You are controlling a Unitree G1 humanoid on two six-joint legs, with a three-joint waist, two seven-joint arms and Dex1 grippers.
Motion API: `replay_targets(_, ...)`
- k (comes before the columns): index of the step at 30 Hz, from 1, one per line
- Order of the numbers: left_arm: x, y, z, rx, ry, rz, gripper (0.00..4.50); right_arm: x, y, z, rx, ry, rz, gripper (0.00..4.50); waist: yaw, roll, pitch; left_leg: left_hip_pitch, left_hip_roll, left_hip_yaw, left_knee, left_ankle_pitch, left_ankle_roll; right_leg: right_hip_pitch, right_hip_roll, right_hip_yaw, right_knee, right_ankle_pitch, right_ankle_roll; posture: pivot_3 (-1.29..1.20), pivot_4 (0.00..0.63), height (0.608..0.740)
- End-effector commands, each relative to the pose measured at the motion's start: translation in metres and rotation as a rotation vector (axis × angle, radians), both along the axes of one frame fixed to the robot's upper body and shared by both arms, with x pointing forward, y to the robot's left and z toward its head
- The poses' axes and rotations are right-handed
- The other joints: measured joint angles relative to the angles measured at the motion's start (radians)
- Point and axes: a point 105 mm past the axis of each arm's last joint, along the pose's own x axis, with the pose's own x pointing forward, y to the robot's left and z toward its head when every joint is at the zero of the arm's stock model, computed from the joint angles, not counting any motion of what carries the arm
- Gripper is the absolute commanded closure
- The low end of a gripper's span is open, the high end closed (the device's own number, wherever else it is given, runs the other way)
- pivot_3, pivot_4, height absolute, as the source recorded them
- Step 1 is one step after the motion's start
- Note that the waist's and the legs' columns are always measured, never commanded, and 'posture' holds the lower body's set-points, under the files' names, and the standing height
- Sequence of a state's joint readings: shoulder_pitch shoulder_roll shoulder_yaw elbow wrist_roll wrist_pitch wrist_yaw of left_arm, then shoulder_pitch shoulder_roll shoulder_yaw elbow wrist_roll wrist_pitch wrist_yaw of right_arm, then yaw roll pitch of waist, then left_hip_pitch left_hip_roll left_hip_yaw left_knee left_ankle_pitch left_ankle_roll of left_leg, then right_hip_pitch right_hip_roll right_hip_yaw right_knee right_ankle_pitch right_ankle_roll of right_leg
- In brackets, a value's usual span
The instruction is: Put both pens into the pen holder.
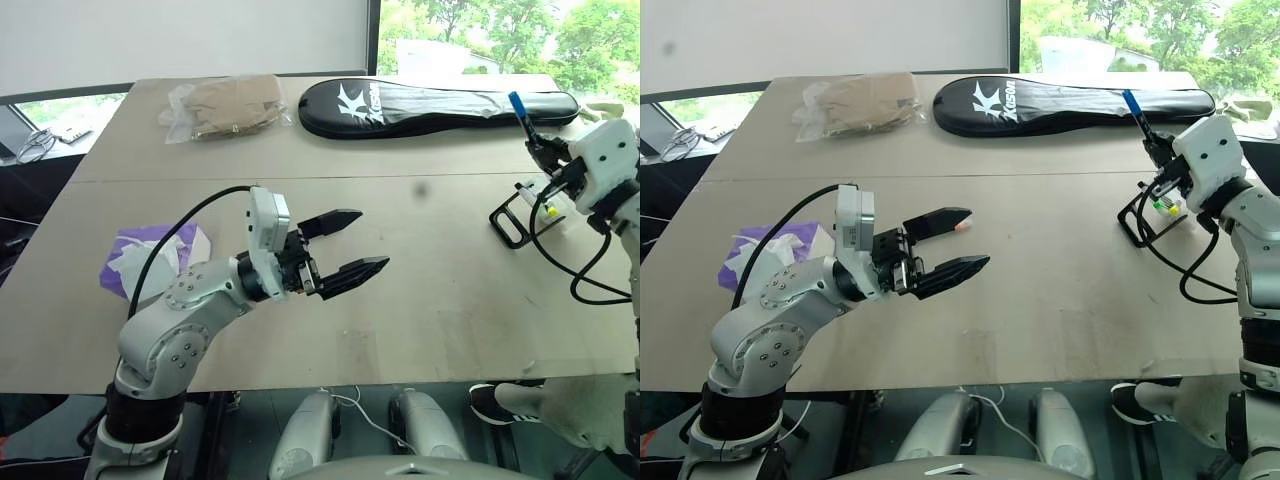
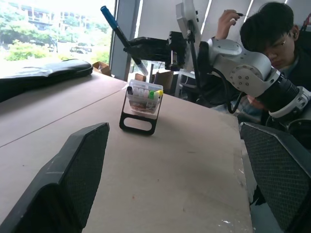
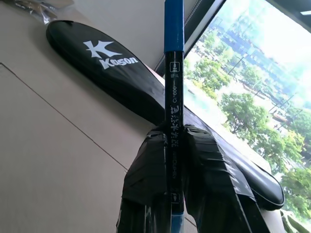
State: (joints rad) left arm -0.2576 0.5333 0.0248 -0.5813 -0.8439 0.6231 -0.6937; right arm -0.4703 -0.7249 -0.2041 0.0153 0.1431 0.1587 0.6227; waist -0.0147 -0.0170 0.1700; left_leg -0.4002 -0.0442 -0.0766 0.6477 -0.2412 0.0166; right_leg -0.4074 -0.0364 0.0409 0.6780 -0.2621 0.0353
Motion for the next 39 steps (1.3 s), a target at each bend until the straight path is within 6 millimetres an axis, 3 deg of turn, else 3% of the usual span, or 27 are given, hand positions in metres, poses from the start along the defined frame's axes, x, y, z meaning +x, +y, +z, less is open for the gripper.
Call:
replay_targets(1,-0.011,-0.009,0.008,-0.010,-0.059,-0.003,0.00,-0.006,0.002,0.010,-0.004,-0.061,0.023,4.45,0.001,0.000,0.000,0.000,0.000,0.000,0.000,0.000,0.000,0.000,0.000,0.000,0.000,0.000,0.000,0.00,0.150,0.740)
replay_targets(6,-0.020,-0.016,0.006,-0.022,-0.051,0.020,0.00,-0.007,-0.002,-0.004,-0.025,-0.040,0.012,4.45,0.001,0.000,0.000,0.000,0.000,0.000,0.000,-0.001,0.001,0.000,0.000,0.000,0.000,0.000,0.000,0.00,0.150,0.740)
replay_targets(12,-0.006,0.003,0.006,0.002,-0.063,0.064,0.00,-0.004,-0.008,-0.015,-0.034,-0.029,-0.010,4.45,0.000,0.000,0.000,0.001,0.000,0.000,0.001,-0.001,0.001,0.000,0.001,0.000,0.001,0.000,0.000,0.00,0.150,0.740)
replay_targets(15,-0.004,0.007,0.007,0.009,-0.066,0.071,0.00,-0.001,-0.013,-0.019,-0.035,-0.018,-0.024,3.23,0.001,0.000,0.000,0.001,0.000,0.000,0.001,-0.001,0.001,0.001,0.001,0.000,0.000,0.000,0.000,0.00,0.150,0.740)
replay_targets(21,-0.008,0.004,0.020,0.036,-0.090,0.093,0.00,-0.004,-0.016,-0.021,-0.033,-0.017,-0.022,0.30,0.001,0.000,0.000,0.001,0.000,0.000,0.001,-0.001,0.001,0.001,0.001,0.000,0.000,0.000,0.000,0.00,0.150,0.740)
replay_targets(22,-0.008,0.005,0.022,0.048,-0.093,0.113,0.00,-0.005,-0.016,-0.020,-0.024,-0.027,-0.024,0.08,0.001,0.000,0.000,0.001,0.000,0.000,0.001,-0.001,0.001,0.001,0.001,0.000,0.000,0.000,0.000,0.00,0.150,0.740)
replay_targets(26,0.016,0.022,0.019,0.155,-0.098,0.274,0.00,-0.014,-0.005,-0.014,0.024,-0.031,0.011,0.08,0.001,0.000,0.000,0.001,0.001,-0.001,0.001,-0.001,0.001,0.001,0.001,0.000,0.001,0.000,0.000,0.00,0.150,0.740)
replay_targets(34,0.052,0.053,-0.002,0.299,-0.059,0.384,0.00,-0.018,0.007,-0.018,-0.004,-0.001,-0.024,0.08,0.001,0.000,0.000,0.001,0.000,0.000,0.001,-0.001,0.001,0.001,0.001,-0.001,0.000,0.000,0.000,0.00,0.150,0.740)
replay_targets(39,0.056,0.059,-0.013,0.314,-0.055,0.392,0.00,-0.018,0.040,-0.004,-0.025,0.069,0.014,0.08,-0.002,0.001,0.001,0.001,0.001,-0.001,0.001,0.000,0.000,0.001,0.001,0.000,0.000,0.000,0.000,0.00,0.150,0.740)
